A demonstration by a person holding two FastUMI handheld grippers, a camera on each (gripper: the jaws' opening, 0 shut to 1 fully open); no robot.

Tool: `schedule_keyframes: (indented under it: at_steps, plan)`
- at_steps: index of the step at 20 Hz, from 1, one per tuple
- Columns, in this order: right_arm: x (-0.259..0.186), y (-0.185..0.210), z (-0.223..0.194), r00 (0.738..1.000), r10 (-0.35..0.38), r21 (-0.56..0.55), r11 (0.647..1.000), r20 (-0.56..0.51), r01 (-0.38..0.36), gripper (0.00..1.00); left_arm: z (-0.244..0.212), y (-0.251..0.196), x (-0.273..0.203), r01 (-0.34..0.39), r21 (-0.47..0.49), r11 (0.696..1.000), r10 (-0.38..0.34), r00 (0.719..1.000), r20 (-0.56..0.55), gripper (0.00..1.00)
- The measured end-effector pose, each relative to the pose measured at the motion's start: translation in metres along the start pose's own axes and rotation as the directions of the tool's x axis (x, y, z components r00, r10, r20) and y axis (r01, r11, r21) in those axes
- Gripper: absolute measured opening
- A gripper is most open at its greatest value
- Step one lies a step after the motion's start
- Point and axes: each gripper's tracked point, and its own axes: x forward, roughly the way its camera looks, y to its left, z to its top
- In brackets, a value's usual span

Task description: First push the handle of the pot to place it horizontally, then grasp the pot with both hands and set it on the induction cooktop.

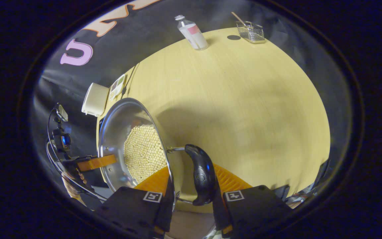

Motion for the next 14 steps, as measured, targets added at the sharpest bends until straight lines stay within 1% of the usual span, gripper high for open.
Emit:
schedule_keyframes:
  at_steps: [3, 4, 6, 7, 8, 9, 10, 11, 12, 14]
  plan:
    - [-0.005, 0.029, -0.023, 1.0, -0.014, 0.025, 1.0, 0.013, 0.014, 0.54, -0.006, 0.027, -0.017, 0.02, 0.028, 0.999, -0.02, 1.0, -0.018, 0.59]
    - [-0.005, 0.038, -0.029, 1.0, -0.017, 0.034, 0.999, 0.017, 0.016, 0.48, -0.007, 0.035, -0.021, 0.025, 0.037, 0.999, -0.024, 1.0, -0.02, 0.59]
    - [-0.004, 0.056, -0.041, 1.0, -0.019, 0.058, 0.998, 0.023, 0.017, 0.48, -0.006, 0.052, -0.031, 0.029, 0.062, 0.998, -0.028, 0.999, -0.017, 0.59]
    - [-0.003, 0.066, -0.047, 0.999, -0.018, 0.07, 0.997, 0.027, 0.016, 0.54, -0.005, 0.061, -0.035, 0.03, 0.074, 0.997, -0.029, 0.999, -0.013, 0.59]
    - [-0.003, 0.073, -0.051, 0.999, -0.017, 0.082, 0.997, 0.031, 0.014, 0.54, -0.004, 0.069, -0.038, 0.032, 0.087, 0.996, -0.031, 0.999, -0.008, 0.59]
    - [-0.001, 0.081, -0.056, 0.999, -0.017, 0.09, 0.996, 0.037, 0.014, 0.48, -0.003, 0.076, -0.041, 0.032, 0.098, 0.995, -0.032, 0.999, -0.004, 0.59]
    - [0.001, 0.089, -0.058, 0.999, -0.018, 0.092, 0.996, 0.044, 0.014, 0.48, -0.001, 0.084, -0.043, 0.033, 0.108, 0.994, -0.033, 0.999, -0.001, 0.59]
    - [0.002, 0.097, -0.061, 0.999, -0.02, 0.095, 0.995, 0.05, 0.015, 0.48, 0.0, 0.091, -0.046, 0.033, 0.113, 0.993, -0.034, 0.999, 0.002, 0.61]
    - [0.004, 0.105, -0.062, 0.998, -0.02, 0.098, 0.995, 0.054, 0.015, 0.54, 0.0, 0.099, -0.048, 0.033, 0.117, 0.993, -0.034, 0.999, 0.004, 0.59]
    - [0.01, 0.119, -0.065, 0.998, -0.021, 0.099, 0.995, 0.058, 0.015, 0.54, 0.001, 0.114, -0.051, 0.029, 0.12, 0.992, -0.031, 0.999, 0.009, 0.59]
